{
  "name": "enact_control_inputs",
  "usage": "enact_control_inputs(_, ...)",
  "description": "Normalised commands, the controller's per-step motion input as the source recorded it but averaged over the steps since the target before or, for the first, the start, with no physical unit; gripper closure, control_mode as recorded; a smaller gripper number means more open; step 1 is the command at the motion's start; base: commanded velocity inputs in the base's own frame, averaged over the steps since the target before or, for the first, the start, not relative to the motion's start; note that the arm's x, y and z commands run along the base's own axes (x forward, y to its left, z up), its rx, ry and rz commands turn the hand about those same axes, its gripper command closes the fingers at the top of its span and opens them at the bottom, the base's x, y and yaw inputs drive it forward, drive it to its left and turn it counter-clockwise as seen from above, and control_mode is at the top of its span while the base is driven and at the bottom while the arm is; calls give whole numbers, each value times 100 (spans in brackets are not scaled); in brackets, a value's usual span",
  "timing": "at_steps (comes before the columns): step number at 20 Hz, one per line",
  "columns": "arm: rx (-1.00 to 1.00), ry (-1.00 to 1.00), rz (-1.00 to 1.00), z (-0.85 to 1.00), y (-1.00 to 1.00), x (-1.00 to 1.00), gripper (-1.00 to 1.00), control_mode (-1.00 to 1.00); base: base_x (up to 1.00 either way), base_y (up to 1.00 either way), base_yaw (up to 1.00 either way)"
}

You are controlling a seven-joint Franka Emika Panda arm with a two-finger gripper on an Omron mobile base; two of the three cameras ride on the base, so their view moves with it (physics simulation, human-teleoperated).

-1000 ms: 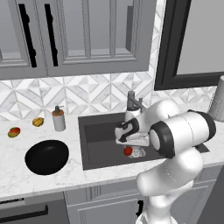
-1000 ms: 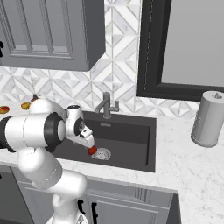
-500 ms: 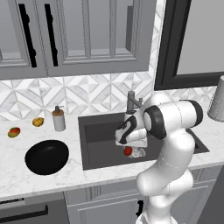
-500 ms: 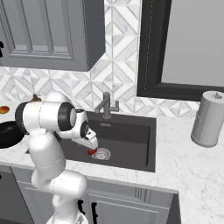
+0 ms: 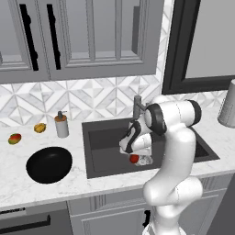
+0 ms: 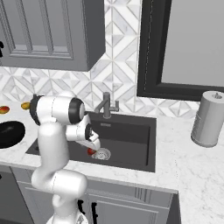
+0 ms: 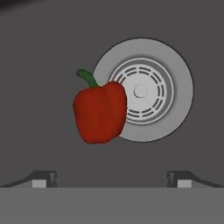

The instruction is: Pick the bell pepper from the sink and place it in the bowl. Then pick the bowl and place it in the microwave. Then close the microwave door and press the start button.

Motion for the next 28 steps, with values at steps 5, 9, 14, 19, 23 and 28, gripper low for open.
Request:
enact_control_inputs(5,0,0,0,-34,-1,34,-100,-100,0,0,0)
enact_control_inputs(9,0,-1,0,-39,-8,31,-100,-100,0,0,0)
enact_control_inputs(14,0,-1,0,-38,-8,24,-100,-100,0,0,0)
enact_control_inputs(19,0,0,0,-38,0,0,-100,-100,0,0,0)
enact_control_inputs(23,0,0,0,-37,0,-3,100,-100,0,0,0)
enact_control_inputs(28,0,-12,-1,-3,4,-50,100,-100,0,0,0)
